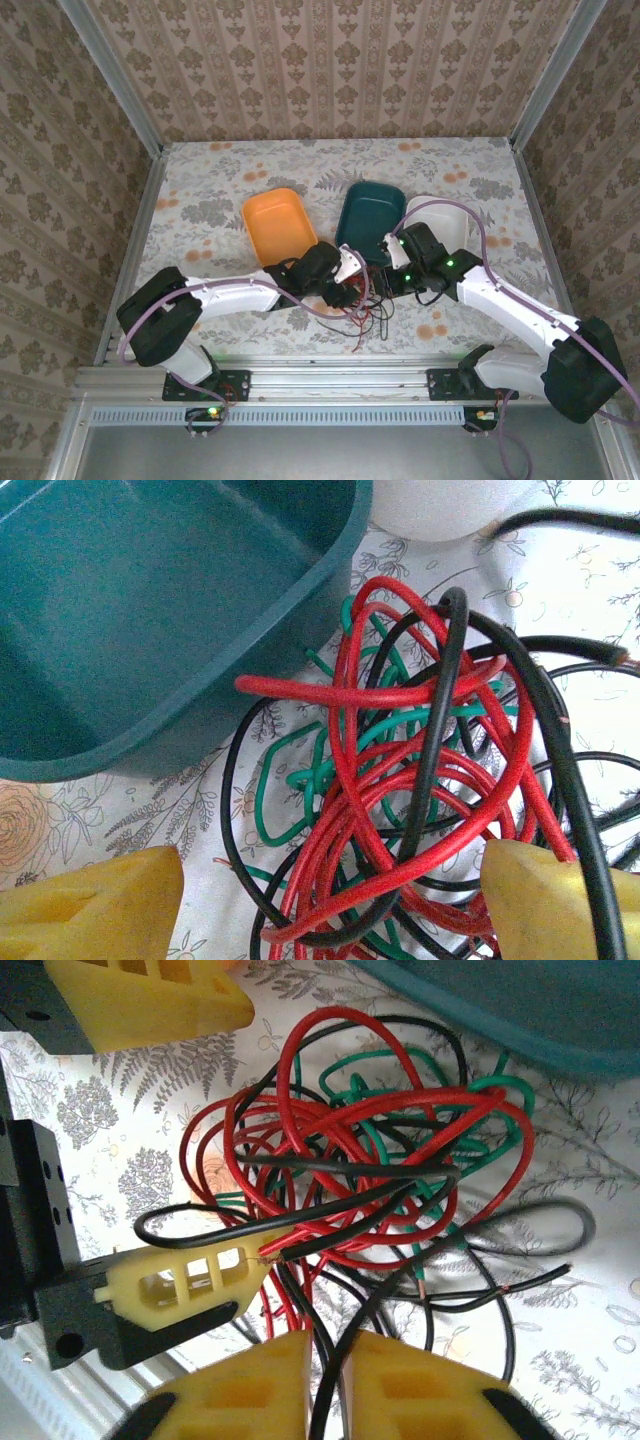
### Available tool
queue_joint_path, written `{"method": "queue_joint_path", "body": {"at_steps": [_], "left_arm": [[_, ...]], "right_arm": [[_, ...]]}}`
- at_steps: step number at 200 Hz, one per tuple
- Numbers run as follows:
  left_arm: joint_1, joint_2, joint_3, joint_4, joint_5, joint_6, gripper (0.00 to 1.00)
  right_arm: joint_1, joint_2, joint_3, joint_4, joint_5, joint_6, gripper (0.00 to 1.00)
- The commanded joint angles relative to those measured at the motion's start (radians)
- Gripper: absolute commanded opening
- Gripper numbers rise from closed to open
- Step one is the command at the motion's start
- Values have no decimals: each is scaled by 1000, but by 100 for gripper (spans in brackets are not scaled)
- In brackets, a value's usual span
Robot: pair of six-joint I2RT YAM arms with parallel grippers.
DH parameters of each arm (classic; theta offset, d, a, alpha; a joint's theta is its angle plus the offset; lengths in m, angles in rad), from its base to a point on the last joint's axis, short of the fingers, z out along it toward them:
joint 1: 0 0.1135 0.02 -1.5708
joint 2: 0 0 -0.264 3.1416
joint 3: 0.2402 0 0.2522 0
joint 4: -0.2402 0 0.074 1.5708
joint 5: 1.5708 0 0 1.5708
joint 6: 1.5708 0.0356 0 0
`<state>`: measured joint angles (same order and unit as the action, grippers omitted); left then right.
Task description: Untangle the cables
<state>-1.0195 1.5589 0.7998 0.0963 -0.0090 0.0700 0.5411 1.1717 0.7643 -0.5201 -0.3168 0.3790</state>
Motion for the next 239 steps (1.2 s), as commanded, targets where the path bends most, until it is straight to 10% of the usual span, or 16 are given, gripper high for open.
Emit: {"method": "queue_joint_path", "body": {"at_steps": [1,109,239], "left_arm": [[9,26,-8,32,-20,-27,79],[38,188,19,7,-97,-31,74],[40,196,-54,29,-120,-110,74]], "right_arm": [[-4,7,4,42,20,14,3],[-6,-298,266,-34,175,-90,0],[-82,-188,700,79,574,-353,0]]}}
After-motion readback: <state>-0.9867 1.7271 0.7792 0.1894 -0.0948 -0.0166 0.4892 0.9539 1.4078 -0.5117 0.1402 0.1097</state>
